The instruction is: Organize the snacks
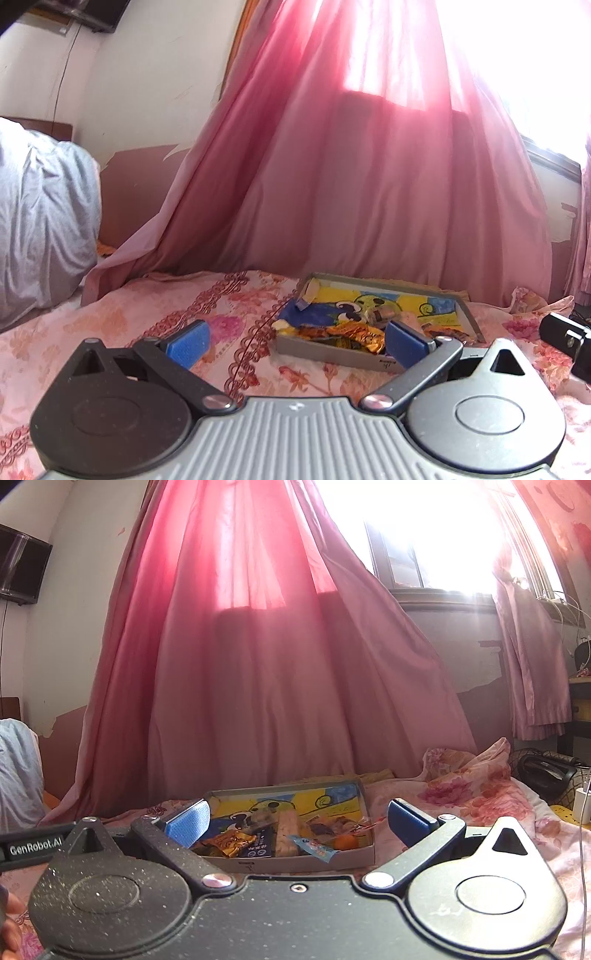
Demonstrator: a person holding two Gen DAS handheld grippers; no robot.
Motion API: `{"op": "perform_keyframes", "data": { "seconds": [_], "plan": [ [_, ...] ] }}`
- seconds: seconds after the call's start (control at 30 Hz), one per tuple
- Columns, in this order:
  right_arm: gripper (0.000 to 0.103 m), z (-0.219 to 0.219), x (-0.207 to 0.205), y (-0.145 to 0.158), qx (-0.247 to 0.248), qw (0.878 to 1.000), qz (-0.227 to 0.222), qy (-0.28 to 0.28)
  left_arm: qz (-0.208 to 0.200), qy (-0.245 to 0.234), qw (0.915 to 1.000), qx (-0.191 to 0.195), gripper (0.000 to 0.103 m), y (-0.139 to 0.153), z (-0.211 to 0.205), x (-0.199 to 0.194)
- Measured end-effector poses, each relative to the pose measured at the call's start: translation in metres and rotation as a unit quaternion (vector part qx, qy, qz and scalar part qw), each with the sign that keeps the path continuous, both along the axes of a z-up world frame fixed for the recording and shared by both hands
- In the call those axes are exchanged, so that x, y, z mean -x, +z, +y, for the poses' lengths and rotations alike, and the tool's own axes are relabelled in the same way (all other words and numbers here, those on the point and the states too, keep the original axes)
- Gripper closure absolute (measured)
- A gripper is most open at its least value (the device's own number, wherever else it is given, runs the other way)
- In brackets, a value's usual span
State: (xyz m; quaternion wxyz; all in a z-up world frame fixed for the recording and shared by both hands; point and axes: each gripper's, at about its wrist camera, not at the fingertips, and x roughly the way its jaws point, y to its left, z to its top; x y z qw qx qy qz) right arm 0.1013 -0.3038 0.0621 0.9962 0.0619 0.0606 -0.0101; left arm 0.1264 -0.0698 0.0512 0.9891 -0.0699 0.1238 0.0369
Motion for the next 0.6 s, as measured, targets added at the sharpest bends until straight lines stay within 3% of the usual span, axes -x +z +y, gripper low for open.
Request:
{"op": "perform_keyframes", "data": {
  "seconds": [0.6],
  "plan": [
    [0.001,0.022,0.04,-0.023,0.007,1.0,0.025,-0.005,0.022,0.003,0.9996,0.017,0.0,-0.021,0.02,0.042]
  ]
}}
